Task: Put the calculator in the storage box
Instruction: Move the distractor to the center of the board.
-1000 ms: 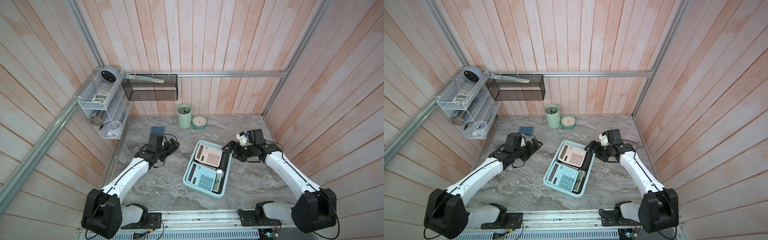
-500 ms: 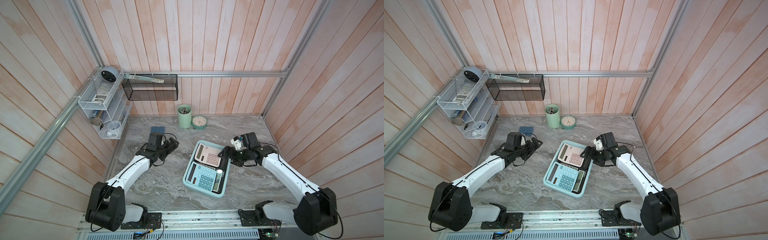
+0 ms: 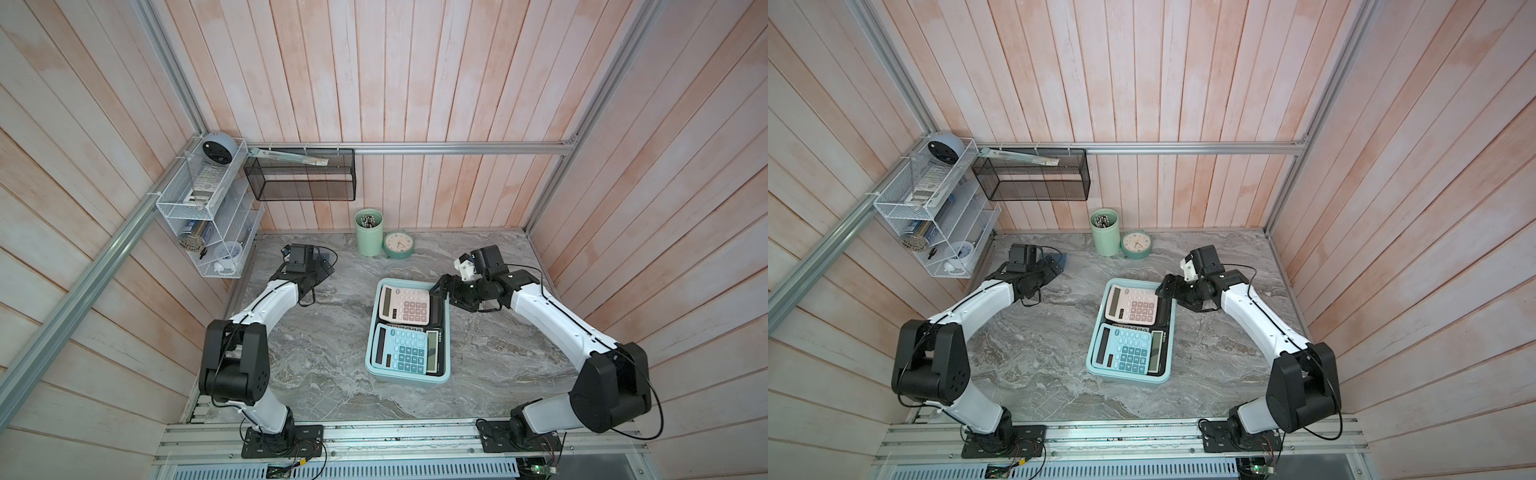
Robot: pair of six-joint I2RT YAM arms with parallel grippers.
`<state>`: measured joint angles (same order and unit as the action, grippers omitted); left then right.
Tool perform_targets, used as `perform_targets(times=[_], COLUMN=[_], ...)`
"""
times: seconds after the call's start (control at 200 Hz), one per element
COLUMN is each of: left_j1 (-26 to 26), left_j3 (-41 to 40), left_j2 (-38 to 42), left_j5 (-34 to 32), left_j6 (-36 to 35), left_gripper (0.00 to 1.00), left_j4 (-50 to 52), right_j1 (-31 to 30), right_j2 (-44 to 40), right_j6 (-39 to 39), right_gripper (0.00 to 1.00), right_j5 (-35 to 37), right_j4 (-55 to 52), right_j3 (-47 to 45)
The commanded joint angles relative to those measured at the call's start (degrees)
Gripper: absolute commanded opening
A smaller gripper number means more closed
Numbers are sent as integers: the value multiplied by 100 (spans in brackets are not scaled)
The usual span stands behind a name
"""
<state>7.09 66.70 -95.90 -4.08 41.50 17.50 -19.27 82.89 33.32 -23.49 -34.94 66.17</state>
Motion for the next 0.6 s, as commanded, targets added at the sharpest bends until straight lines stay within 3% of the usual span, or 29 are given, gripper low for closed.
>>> perform_targets(times=[0.0, 0.235, 0.425, 0.595], left_j1=[-6, -38, -141, -361], left_j3=[788, 3578, 5335, 6154], left_j2=[-560, -2574, -3918, -4617], left_j5=[-818, -1445, -1436, -842], left_j6=[-633, -1497, -1853, -1640], left_gripper=[100, 93, 52, 51], left_j4=[188, 1303, 2045, 2416], right_j1=[236, 278, 292, 292], right_j2=[-272, -305, -168, -312], right_j6=[-448, -881, -850, -914], right_gripper=[87, 88, 86, 86], right_j5=[662, 438, -207, -428], right_j4=[-307, 222, 406, 409], right_j3=[53, -113, -219, -440])
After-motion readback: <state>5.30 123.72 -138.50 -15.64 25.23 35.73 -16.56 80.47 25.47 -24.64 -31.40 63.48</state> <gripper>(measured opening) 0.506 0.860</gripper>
